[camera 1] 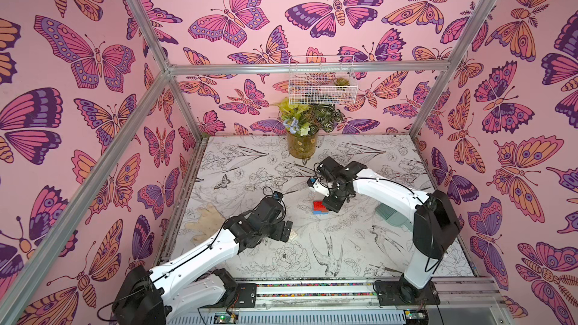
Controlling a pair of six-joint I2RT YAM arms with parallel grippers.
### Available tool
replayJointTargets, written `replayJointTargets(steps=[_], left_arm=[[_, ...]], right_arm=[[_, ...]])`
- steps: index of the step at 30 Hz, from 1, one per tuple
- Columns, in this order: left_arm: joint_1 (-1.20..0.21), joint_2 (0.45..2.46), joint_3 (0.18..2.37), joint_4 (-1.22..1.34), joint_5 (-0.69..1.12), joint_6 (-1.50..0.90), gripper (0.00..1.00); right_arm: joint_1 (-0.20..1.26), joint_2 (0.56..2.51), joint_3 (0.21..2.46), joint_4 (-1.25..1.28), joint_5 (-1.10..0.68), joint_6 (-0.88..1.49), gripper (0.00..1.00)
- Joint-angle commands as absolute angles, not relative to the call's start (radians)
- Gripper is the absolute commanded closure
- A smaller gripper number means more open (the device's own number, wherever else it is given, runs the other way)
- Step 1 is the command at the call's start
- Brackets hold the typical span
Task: Assemble the number 5 with lego
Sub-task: Assemble the lego brick with the lego brick, then pick up the lego brick from the center of the board.
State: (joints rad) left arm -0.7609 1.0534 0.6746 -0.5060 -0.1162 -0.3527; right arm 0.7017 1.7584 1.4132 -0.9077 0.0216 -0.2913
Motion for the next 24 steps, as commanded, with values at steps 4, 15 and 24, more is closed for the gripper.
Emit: replayJointTargets(steps=[4,15,24], left_arm=[[-0.797,1.090,0.703,-0.553,-0.144,-0.376,0.00],[-0.845,1.192,0.734,-0.569,-0.139,-0.407,0.01],[-0.864,1.368,0.808,-0.571,-0.102,-0.385,0.15]], right_arm=[[0.696,1.651,1.322,-0.809,0.035,-0.181,0.48],[0.635,1.416,1.137,-0.608,0.074,0.137,0.47],[0.610,1.369,1.081,-0.599,0.054,0.191,0.47]])
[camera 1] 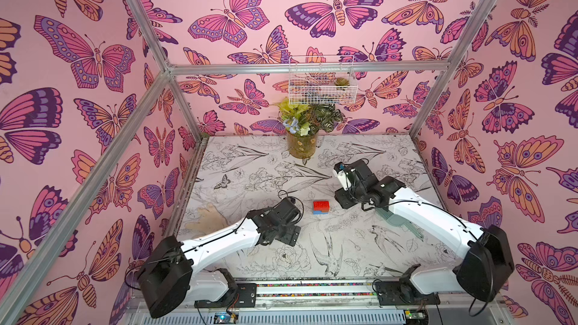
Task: Assemble the number 5 with lego
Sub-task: Pick up the lego brick from the center of the board.
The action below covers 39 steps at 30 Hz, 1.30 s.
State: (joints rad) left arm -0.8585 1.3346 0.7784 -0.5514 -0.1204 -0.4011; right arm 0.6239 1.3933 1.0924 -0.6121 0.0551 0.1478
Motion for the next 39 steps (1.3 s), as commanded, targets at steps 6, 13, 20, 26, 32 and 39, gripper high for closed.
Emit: replayJointTargets(steps=[6,13,20,26,32,39], left_arm=[[-0.864,1.462,0.870,-0.590,-0.088,-0.340,0.33],[-0.864,1.557,0.911,-0.624,-0.043,-0.337,0.45],[-0.864,1.587,0.917,-0.641,-0.037,-0.351,0.52],[-0.864,1.612,0.924,-0.644,-0.020,-0.353,0.56],[-0.865,1.640,0.945,-0.661,-0.033,-0.353,0.50],[-0.867,1.657,0.959,-0.675,-0.033,-0.358,0.59]], right_arm=[[0.594,1.346,1.058,-0.604,0.055,0.191,0.47],[0.574,1.338,1.046,-0.611,0.046,0.188,0.47],[0.565,1.343,1.045,-0.613,0.045,0.179,0.47],[0.561,1.345,1.047,-0.615,0.046,0.173,0.47],[0.555,1.350,1.045,-0.619,0.042,0.169,0.48],[0.546,1.361,1.045,-0.619,0.019,0.178,0.48]])
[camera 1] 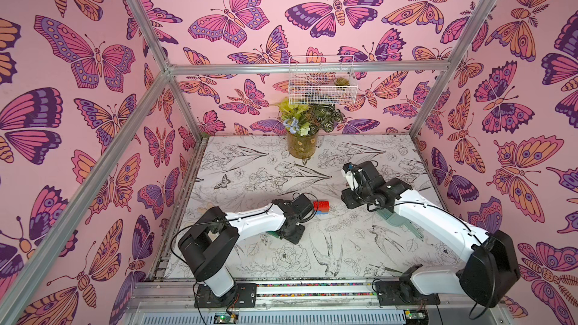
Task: Assemble the number 5 with lego
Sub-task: Pick up the lego brick from the center of the board.
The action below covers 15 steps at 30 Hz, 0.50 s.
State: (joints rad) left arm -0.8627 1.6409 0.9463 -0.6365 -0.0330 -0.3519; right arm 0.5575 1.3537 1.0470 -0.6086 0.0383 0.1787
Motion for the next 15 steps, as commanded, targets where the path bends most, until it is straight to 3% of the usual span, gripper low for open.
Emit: replayJointTargets(steps=[1,9,15], left_arm=[[-0.867,1.658,0.959,-0.676,-0.031,-0.362,0.61],[-0.867,1.661,0.973,-0.695,-0.034,-0.398,0.70],[-0.867,1.656,1.063,-0.783,-0.057,-0.470,0.69]], right_arm=[[0.545,1.363,1.044,-0.615,0.012,0.182,0.48],[0.532,1.366,0.992,-0.562,-0.064,0.255,0.48],[0.433,1.341,0.870,-0.410,-0.320,0.431,0.49]])
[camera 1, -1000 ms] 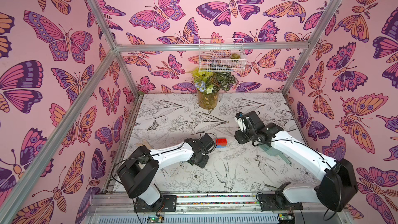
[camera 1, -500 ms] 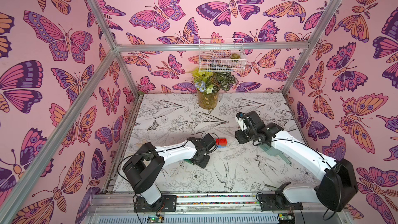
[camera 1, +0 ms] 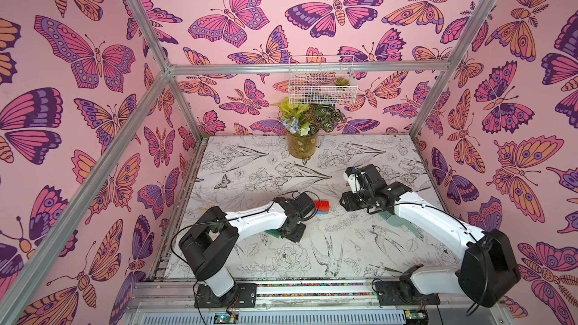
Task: Assemble the number 5 with lego
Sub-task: Pick up the lego brick from the center of the board.
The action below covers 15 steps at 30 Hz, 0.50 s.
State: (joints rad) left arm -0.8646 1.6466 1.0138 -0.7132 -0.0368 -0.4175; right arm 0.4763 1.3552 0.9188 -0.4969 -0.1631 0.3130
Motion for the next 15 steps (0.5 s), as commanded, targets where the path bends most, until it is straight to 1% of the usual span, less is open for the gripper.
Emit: replayJointTargets(steps=[1,6,11,13,15], left_arm=[[-0.865,1.653,1.084,-0.801,-0.061,-0.487,0.70],[-0.861,1.663,1.203,-0.867,-0.063,-0.547,0.70],[-0.846,1.690,1.302,-0.888,-0.041,-0.567,0.71],[-0.844,1.700,1.338,-0.895,-0.030,-0.565,0.71],[-0.844,1.707,1.366,-0.900,-0.030,-0.563,0.69]], right_arm=[[0.410,1.334,0.840,-0.365,-0.380,0.470,0.49],[0.362,1.326,0.747,-0.199,-0.557,0.574,0.49],[0.342,1.374,0.741,-0.179,-0.608,0.612,0.51],[0.331,1.381,0.718,-0.126,-0.622,0.646,0.52],[0.319,1.389,0.696,-0.068,-0.637,0.675,0.52]])
